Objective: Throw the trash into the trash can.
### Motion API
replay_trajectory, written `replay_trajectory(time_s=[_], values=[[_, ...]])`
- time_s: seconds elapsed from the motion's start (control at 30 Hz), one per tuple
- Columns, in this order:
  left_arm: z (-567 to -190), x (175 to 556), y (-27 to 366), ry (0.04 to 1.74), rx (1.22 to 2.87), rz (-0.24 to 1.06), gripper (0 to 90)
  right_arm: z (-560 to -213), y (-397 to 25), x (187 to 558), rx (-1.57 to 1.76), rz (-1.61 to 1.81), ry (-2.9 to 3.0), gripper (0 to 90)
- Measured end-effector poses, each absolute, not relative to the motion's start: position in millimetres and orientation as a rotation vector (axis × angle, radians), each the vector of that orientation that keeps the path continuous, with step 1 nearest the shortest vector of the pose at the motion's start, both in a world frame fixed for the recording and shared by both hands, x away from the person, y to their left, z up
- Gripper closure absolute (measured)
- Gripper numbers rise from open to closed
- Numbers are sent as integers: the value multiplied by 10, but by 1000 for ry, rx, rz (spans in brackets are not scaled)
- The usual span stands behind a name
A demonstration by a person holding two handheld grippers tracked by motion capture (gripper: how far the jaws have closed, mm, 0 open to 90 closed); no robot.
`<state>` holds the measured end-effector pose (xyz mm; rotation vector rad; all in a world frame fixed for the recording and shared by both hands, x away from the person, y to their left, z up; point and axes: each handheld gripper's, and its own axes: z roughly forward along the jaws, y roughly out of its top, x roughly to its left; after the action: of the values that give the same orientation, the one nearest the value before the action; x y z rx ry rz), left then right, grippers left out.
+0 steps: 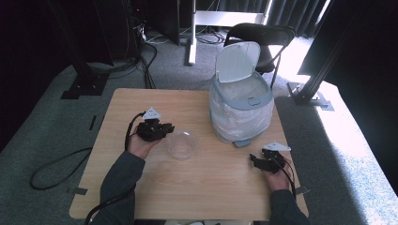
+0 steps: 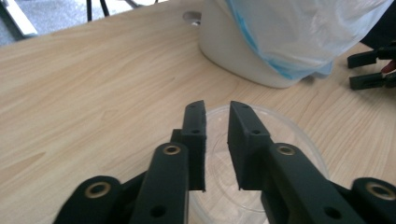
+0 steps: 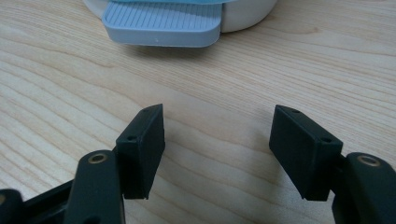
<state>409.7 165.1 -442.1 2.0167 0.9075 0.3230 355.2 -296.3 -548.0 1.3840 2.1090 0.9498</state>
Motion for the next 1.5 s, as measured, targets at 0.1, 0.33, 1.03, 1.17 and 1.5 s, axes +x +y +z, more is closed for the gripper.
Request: replay_trajectory(time_s=[0.1,0.33,1.03,1.17,1.5], values=[[-4499,4120,1619,922,2034,319,821,-5480,-2963,3552,1382,949,2110,347],[-4682,4151,1559,964,2108,339,900,-5480,-2963,3552,1382,949,2110,346],[-4828,4286,1696,1031,2103,341,900,-5480,-2962,3552,1382,948,2110,346],[-4853,4302,1683,1018,2108,341,900,-5480,-2962,3552,1383,948,2110,346],[-4932,4318,1581,1002,2129,313,900,-5480,-2961,3551,1383,949,2110,344]])
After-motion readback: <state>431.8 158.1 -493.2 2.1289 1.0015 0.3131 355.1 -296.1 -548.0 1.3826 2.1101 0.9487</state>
